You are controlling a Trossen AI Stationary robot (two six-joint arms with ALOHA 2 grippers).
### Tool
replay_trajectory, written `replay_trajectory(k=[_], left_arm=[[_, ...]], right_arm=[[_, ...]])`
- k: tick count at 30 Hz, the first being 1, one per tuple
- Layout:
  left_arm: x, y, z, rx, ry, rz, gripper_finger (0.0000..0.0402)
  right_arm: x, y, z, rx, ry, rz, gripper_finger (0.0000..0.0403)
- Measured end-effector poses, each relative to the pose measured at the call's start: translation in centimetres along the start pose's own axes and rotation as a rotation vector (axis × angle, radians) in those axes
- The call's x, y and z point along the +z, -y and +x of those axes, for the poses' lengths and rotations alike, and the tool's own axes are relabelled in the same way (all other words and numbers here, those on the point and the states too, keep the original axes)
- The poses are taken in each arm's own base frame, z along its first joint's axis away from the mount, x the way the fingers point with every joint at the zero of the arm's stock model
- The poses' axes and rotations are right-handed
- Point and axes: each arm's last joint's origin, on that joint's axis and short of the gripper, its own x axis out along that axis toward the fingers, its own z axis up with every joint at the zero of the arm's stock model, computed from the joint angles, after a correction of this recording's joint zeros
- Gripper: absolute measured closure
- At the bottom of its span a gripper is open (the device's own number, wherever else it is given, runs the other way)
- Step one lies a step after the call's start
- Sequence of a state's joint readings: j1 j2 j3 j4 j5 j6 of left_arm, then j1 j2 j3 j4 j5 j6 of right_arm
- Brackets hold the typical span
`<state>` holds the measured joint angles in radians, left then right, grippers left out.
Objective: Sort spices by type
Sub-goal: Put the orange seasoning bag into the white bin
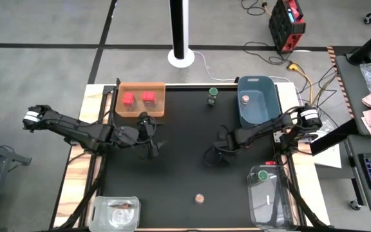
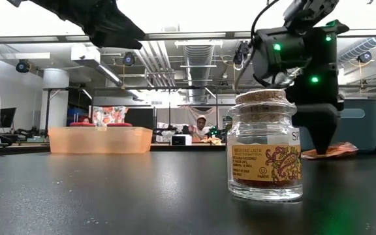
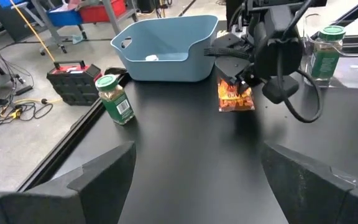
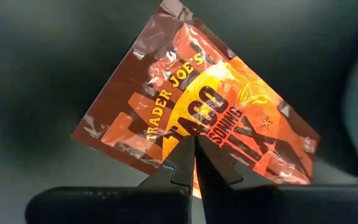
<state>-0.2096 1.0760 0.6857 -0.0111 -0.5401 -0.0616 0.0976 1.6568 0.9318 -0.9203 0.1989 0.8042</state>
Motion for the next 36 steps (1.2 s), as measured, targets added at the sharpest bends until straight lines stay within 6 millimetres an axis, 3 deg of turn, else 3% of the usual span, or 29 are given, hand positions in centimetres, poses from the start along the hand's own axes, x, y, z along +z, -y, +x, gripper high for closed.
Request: replay_trajectory(k=[8,14,17,22,28,36], left_arm=[[0.0,0.0,0.0,0.0,0.0,0.009,0.0075],[0.0,0.0,0.0,0.0,0.0,0.012,0.0075],[0.0,0.0,0.0,-0.007,-0.001,0.011,0.0075],[0.1,0.1,0.0,-0.037,0.01,-0.008,0.0075],[0.3,0.3,0.0,-0.097,0.019,-0.05,0.0075],[0.3,0.4,0.0,-0.132,0.017,-0.055,0.0075]], right_arm=[[1.7,-1.5,-2.7,0.169,0.11,0.031,0.0394],[3.0,-1.5,-6.2,0.223,0.236,-0.185,0.0393],[3.1,-0.8,-7.2,0.221,0.187,-0.37,0.0389],[4.2,0.9,-6.7,0.272,0.122,-0.499,0.0366],[4.4,2.2,-4.6,0.265,0.072,-0.736,0.0293],[5.1,1.7,-2.9,0.264,0.097,-0.722,0.0203]])
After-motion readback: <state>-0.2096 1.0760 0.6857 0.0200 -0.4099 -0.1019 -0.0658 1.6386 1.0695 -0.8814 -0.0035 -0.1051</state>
